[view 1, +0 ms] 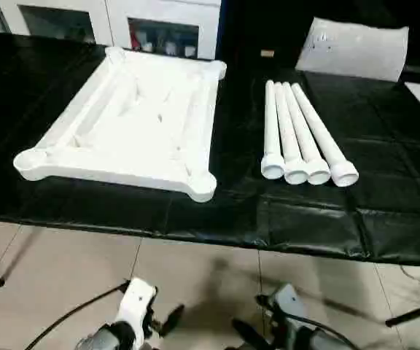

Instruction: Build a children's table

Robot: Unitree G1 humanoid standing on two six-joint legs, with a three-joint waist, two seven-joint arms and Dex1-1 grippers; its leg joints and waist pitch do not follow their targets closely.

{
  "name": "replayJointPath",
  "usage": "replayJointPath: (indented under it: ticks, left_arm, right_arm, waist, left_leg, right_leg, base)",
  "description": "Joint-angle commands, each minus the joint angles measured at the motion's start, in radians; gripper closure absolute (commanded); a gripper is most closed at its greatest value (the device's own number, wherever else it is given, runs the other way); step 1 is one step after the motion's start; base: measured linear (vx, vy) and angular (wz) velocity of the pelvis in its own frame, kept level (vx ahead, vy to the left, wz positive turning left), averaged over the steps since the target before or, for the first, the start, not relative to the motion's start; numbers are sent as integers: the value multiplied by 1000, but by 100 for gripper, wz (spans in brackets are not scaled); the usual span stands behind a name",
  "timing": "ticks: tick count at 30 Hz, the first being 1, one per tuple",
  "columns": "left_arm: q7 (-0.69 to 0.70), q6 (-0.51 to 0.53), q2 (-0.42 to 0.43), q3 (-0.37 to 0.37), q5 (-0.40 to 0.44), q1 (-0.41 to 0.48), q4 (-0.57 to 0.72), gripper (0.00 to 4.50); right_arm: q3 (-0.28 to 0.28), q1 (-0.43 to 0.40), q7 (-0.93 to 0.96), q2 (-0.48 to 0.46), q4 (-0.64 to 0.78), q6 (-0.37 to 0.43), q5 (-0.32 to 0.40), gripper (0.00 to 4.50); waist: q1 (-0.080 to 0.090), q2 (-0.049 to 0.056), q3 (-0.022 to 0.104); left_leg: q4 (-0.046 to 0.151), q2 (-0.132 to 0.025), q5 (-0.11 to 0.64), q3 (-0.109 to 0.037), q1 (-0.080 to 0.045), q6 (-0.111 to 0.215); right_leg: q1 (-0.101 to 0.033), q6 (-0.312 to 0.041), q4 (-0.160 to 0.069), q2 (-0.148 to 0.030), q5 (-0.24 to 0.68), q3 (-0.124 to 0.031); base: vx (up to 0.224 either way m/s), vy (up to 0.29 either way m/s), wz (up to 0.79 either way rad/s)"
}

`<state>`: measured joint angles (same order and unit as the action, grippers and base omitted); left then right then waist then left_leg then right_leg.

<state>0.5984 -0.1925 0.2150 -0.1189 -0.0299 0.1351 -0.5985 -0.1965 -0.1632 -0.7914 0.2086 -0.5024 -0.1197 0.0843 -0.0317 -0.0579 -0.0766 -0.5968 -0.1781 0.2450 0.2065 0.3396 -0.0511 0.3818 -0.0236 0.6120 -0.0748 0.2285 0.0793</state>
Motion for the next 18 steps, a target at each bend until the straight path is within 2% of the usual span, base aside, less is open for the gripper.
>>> replayJointPath:
  ticks: [1, 3, 5, 10, 11, 12, 13, 14, 15, 16, 17, 18]
  left_arm:
    - [64, 12, 25, -15, -31, 42, 97, 7]
    - [92, 28, 45, -16, -50, 81, 175, 7]
    - [126, 42, 72, -6, -88, 127, 267, 7]
    - [155, -3, 95, 25, -128, 177, 304, 7]
    - [166, 7, 109, 40, -159, 211, 373, 7]
    - [172, 16, 116, 47, -175, 230, 412, 7]
    - [174, 49, 125, 64, -218, 262, 507, 7]
    - [169, 88, 134, 81, -258, 289, 607, 7]
    - [169, 88, 134, 81, -258, 289, 607, 7]
    - [158, 138, 145, 98, -306, 314, 724, 7]
    - [143, 173, 152, 113, -345, 320, 811, 7]
    - [133, 186, 155, 120, -365, 319, 848, 7]
  right_arm:
    - [-17, -51, -106, 65, 160, 52, 62, 0]
    - [-20, -91, -151, 100, 262, 92, 102, 0]
    - [-14, -137, -198, 163, 409, 144, 151, 0]
    - [22, -183, -228, 241, 601, 214, 227, 0]
    - [51, -189, -222, 258, 672, 254, 277, 0]
    - [67, -193, -219, 267, 710, 277, 302, 0]
    - [101, -188, -197, 276, 773, 316, 353, 0]
    - [138, -179, -168, 281, 839, 364, 414, 0]
    - [138, -179, -168, 281, 839, 364, 414, 0]
    - [181, -164, -127, 282, 905, 410, 478, 0]
    - [212, -141, -82, 274, 945, 433, 521, 0]
    - [226, -128, -55, 266, 961, 441, 534, 0]
  waist:
    - [-2, 8, 17]
    - [-3, 4, 15]
    - [-2, 3, 12]
    - [-2, 0, 8]
    - [-5, 1, 10]
    - [-3, -3, 9]
    - [-3, -3, 12]
    - [-4, -3, 12]
    - [-7, -1, 10]
    - [-5, -6, 12]
    - [-7, -4, 16]
    - [-7, -3, 13]
  left_leg:
    - [97, -95, 244, -46, 7, 80]
    - [99, -95, 246, -46, 9, 87]
    - [100, -92, 257, -47, 9, 83]
    - [99, -89, 257, -48, 6, 78]
    - [101, -93, 254, -51, 7, 75]
    - [101, -93, 251, -50, 8, 76]
    - [100, -92, 248, -48, 6, 76]
    - [101, -94, 239, -49, 4, 69]
    - [102, -95, 236, -50, 5, 69]
    - [100, -92, 233, -45, 1, 65]
    - [98, -91, 206, -46, 1, 62]
    - [99, -91, 202, -44, -1, 57]
  right_leg:
    - [-27, -195, -93, -98, 215, -84]
    - [-27, -190, -92, -96, 210, -85]
    - [-26, -179, -97, -96, 251, -86]
    - [-21, -151, -101, -93, 292, -89]
    - [-25, -153, -99, -98, 285, -91]
    - [-25, -155, -97, -96, 278, -91]
    - [-22, -157, -97, -92, 274, -90]
    - [-25, -173, -91, -93, 252, -91]
    - [-23, -179, -92, -94, 247, -91]
    - [-21, -177, -92, -88, 250, -89]
    - [-23, -186, -87, -87, 224, -88]
    - [-21, -187, -87, -86, 218, -87]
  base:
    - [0, 0, 0]
    - [0, 0, 0]
    - [0, 0, 0]
    - [0, 0, 0]
    - [0, 0, 0]
    - [0, 0, 0]
    - [0, 0, 0]
    - [0, 0, 0]
    - [0, 0, 0]
    - [0, 0, 0]
    - [0, 0, 0]
    - [0, 0, 0]
